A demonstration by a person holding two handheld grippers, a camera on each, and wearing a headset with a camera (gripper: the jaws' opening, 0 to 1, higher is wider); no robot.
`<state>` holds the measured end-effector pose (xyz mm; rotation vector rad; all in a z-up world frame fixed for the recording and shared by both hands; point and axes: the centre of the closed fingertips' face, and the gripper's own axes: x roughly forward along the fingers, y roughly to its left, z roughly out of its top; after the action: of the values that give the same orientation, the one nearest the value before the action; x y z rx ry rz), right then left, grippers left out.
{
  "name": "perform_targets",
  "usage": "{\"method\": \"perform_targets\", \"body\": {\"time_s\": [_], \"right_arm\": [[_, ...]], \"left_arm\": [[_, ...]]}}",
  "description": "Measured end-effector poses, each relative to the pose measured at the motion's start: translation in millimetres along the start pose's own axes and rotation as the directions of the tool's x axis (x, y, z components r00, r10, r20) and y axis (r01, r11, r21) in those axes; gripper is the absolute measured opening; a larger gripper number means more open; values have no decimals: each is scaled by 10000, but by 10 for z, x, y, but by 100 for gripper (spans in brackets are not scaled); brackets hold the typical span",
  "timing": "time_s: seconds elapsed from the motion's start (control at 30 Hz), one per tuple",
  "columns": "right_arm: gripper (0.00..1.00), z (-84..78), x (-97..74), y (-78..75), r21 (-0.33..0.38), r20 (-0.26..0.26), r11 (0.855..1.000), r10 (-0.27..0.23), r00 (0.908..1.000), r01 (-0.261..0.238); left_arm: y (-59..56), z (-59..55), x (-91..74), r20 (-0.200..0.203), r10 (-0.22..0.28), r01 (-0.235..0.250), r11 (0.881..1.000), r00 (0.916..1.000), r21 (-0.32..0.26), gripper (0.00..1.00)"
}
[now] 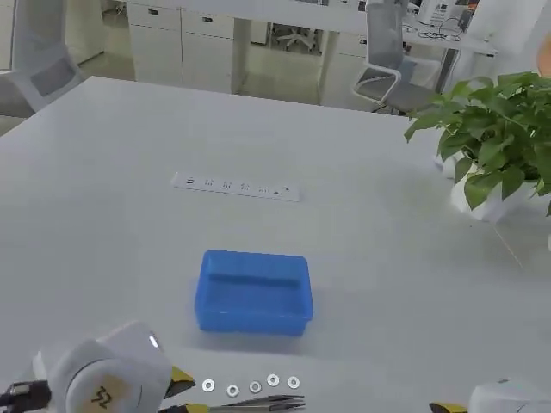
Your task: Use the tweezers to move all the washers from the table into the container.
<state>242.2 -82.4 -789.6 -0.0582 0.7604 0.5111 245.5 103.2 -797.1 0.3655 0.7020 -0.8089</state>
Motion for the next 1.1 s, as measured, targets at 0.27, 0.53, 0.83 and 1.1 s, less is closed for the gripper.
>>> {"method": "perform_targets", "body": {"time_s": [0.27, 0.53, 0.83, 1.1], "right_arm": [[75, -28, 13, -8, -37, -148, 10000, -34, 9999, 33], [75, -54, 24, -21, 13, -290, 10000, -80, 9995, 81], [74, -111, 50, 33, -297, -632, 9995, 61, 9980, -80], [75, -79, 34, 40, -188, -477, 9998, 103, 9988, -112]], "left_arm": [[8, -144, 318, -654, -610, 673, 9928, 9960, 996, 7], [1, -296, 515, -1312, -881, 1079, 9825, 9874, 1520, 6], [-29, -330, 603, -1640, -1140, 1405, 9770, 9799, 1606, 2], [-88, -304, 525, -1755, -1551, 1869, 9653, 9722, 1824, 0]]}}
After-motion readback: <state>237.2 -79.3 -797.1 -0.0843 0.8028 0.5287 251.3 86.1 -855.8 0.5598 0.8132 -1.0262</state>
